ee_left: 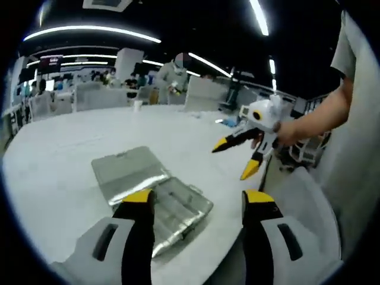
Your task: Insert the divider into the dual guide fixture by aligning both edges with the guide slots and pushing it downward to the bottom, including one-sided entry, uneven engagement, binding, and posture correction.
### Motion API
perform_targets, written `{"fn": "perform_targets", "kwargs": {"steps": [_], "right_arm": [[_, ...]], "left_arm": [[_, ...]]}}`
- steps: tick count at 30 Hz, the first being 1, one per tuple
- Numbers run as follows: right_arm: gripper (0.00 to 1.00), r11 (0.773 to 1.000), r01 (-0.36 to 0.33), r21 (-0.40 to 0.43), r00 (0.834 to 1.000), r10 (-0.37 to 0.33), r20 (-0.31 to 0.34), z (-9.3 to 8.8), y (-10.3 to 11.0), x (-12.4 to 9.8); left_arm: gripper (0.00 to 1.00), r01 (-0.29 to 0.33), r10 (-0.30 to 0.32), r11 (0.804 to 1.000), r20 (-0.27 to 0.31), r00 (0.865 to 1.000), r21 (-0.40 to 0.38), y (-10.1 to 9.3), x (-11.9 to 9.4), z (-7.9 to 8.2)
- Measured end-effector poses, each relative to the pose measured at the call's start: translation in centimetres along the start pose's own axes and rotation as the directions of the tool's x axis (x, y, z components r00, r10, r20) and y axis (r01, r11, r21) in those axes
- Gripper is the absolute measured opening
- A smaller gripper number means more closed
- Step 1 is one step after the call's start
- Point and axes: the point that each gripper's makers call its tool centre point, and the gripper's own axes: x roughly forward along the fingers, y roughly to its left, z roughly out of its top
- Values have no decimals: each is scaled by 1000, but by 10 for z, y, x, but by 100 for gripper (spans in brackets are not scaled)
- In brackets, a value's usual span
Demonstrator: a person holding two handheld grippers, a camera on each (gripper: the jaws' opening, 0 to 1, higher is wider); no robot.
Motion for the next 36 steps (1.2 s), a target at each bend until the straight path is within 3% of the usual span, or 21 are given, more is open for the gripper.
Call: {"fn": "perform_targets", "kwargs": {"steps": [7, 14, 15, 26, 36], "right_arm": [[63, 998, -22, -62, 993, 15, -115, -27, -26, -2], [60, 988, -88, -124, 966, 54, -255, -61, -40, 0], [58, 985, -105, -140, 955, 60, -291, -68, -42, -2], [50, 960, -193, -205, 904, 93, -417, -96, -58, 1], [44, 946, -242, -214, 871, 115, -477, -108, -68, 1]], "left_arm": [[67, 8, -9, 999, 11, 1000, 43, -6, -1, 5], [73, -13, 12, 998, 9, 1000, 64, 0, -7, 5], [74, -14, 14, 998, 8, 1000, 66, 0, -7, 5], [75, -47, 47, 997, -6, 999, 56, 8, -14, -4], [75, -55, 56, 997, -17, 998, 46, 10, -15, -9]]}}
